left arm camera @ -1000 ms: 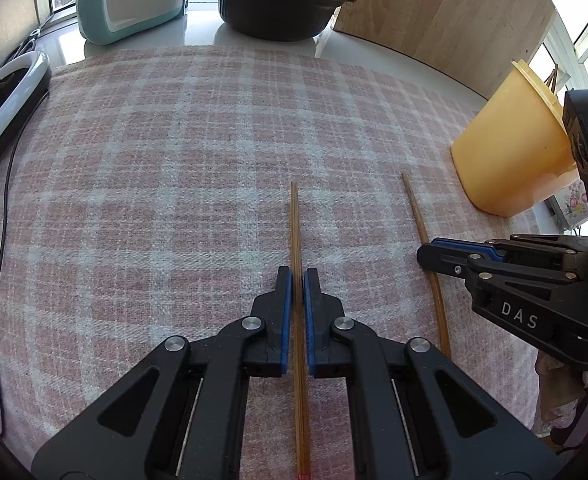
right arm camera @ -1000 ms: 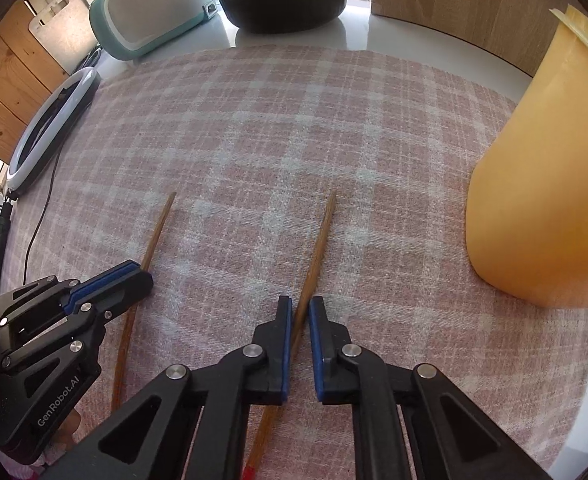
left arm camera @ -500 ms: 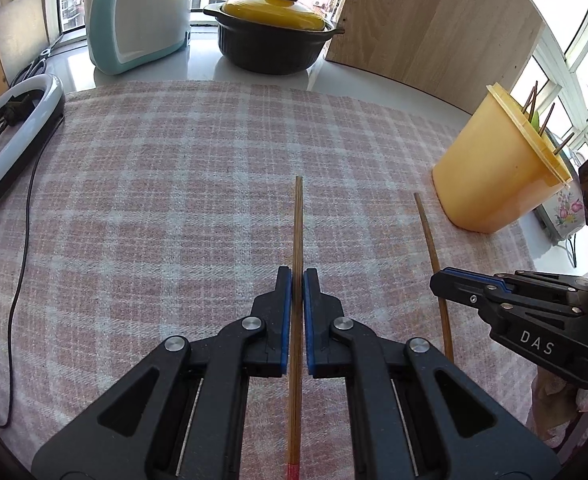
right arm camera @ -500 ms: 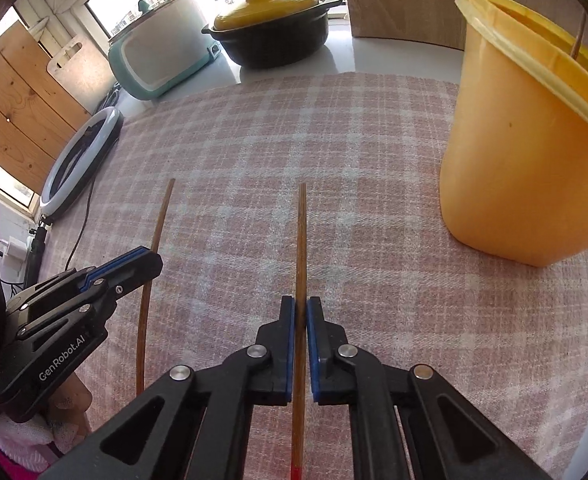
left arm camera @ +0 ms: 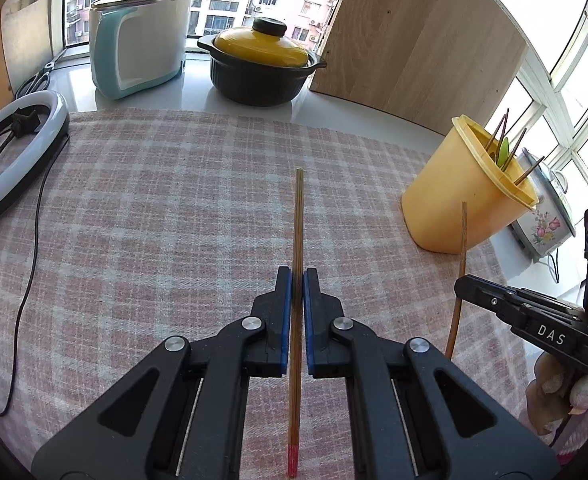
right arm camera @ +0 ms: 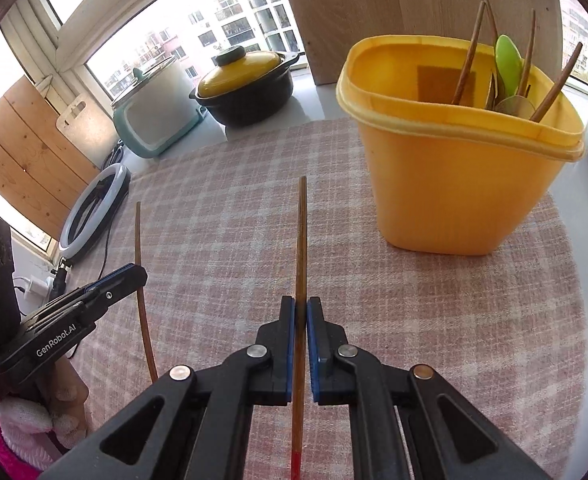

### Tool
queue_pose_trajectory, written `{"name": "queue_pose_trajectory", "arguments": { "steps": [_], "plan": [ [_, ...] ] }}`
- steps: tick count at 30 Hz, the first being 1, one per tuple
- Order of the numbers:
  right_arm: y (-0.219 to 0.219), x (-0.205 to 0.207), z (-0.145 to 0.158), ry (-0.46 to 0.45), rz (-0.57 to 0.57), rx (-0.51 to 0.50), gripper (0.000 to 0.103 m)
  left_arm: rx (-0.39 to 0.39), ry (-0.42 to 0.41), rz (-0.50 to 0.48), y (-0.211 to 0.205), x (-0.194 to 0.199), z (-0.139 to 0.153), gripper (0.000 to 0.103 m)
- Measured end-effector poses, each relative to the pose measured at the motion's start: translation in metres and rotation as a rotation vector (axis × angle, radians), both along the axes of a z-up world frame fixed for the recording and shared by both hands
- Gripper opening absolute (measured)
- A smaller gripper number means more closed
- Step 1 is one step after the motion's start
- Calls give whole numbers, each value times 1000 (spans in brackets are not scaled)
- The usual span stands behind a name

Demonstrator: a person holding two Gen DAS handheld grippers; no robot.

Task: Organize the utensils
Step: 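Lift and carry the chopstick with the left tool while the right carries its chopstick to the container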

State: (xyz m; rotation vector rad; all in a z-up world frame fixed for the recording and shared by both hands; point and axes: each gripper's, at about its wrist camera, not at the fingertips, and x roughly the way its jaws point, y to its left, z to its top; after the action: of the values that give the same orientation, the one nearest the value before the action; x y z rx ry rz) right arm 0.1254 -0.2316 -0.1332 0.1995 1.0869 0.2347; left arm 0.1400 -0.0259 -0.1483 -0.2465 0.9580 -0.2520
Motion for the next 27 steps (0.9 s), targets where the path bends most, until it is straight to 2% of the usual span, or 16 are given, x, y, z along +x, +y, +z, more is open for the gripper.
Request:
{"name": "queue_pose_trajectory", "arguments": {
  "steps": [14, 27],
  "plan": [
    [-50, -25, 42, -114, -129, 74, 3, -55, -77, -30, -20, -3, 38, 3],
    [-79, -39, 82, -218, -163, 89, 3, -100, -148, -55, -39, 1, 74, 3]
  ]
}}
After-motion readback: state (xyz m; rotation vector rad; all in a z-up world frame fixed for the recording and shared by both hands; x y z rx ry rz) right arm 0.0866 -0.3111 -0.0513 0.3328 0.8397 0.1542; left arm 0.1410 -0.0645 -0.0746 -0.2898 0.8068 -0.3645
